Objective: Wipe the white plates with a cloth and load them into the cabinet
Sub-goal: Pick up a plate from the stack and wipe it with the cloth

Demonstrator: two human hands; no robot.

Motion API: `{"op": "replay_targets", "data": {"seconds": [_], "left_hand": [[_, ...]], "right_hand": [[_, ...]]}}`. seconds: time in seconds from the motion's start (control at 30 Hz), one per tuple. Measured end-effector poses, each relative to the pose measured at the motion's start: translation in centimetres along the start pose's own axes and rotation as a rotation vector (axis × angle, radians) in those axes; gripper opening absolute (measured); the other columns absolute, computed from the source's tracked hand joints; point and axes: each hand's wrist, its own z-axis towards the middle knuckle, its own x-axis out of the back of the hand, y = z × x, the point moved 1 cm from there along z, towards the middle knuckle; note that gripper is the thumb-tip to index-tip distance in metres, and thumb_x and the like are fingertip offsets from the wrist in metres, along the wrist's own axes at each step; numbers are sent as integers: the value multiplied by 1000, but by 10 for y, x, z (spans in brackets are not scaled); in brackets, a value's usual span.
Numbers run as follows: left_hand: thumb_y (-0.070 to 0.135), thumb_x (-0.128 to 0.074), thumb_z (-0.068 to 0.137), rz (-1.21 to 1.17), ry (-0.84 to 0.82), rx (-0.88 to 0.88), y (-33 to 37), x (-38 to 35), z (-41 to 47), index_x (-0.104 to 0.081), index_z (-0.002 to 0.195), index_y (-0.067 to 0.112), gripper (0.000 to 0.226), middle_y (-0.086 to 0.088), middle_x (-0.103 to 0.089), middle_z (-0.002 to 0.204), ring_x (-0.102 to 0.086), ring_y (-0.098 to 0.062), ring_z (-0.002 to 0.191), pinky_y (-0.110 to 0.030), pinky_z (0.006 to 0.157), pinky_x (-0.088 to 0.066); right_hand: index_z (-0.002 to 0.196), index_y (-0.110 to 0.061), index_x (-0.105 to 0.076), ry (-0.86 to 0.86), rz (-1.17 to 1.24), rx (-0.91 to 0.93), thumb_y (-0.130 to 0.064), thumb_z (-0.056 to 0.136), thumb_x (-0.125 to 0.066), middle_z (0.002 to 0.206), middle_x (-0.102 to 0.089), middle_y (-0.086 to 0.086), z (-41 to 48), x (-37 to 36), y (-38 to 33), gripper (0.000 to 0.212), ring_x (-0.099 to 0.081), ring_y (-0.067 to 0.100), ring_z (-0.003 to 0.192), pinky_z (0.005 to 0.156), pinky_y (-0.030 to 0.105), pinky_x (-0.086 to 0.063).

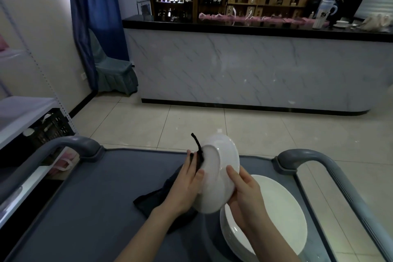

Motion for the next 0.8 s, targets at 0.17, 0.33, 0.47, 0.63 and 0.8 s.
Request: {"op": "replay_targets", "data": {"seconds": [0.17,0.33,0.47,0.63,0.8], "left_hand": [[60,-28,100,-213,-28,190,-18,5,-17,-18,153,44,56,18,-30,156,-28,-4,142,-34,121,-21],[43,-40,102,-62,225,326,-22,35,-41,-67,108,31,30,14,-62,114,-57,-7,106,-24,87,-40],[26,-46,103,-399,534,355,-15,68,-65,-69,102,16,25,-9,-72,107,-70,-25,94,-35,76,-56],[41,-51,99,-832,619,432,0,98,-93,-65,106,17,29,-12,-75,91,-74,-31,80,-41,63,-61],[13,-65,89,-785,645,495,-27,114,-124,-69,107,5,20,-19,-73,100,-73,-31,79,-34,58,-57]], "right_hand": [[112,-16,-72,-94,-180,79,-18,95,-58,109,-74,10,-2,5,-12,22,-69,28,103,81,40,-58],[107,-26,-74,-226,-484,215,-19,97,-58,100,-74,5,-4,-7,-17,20,-68,27,98,83,52,-54],[108,-30,-68,-403,-843,413,-16,99,-56,88,-71,0,-6,-26,-9,20,-63,11,80,74,31,-49],[131,-17,-61,-712,-1177,639,-13,98,-55,111,-72,-4,-17,-50,24,34,-65,11,101,86,9,-43],[150,-26,-34,-1032,-1564,584,-10,103,-41,155,-40,-1,-24,-69,70,51,-31,18,145,115,39,-29]]}}
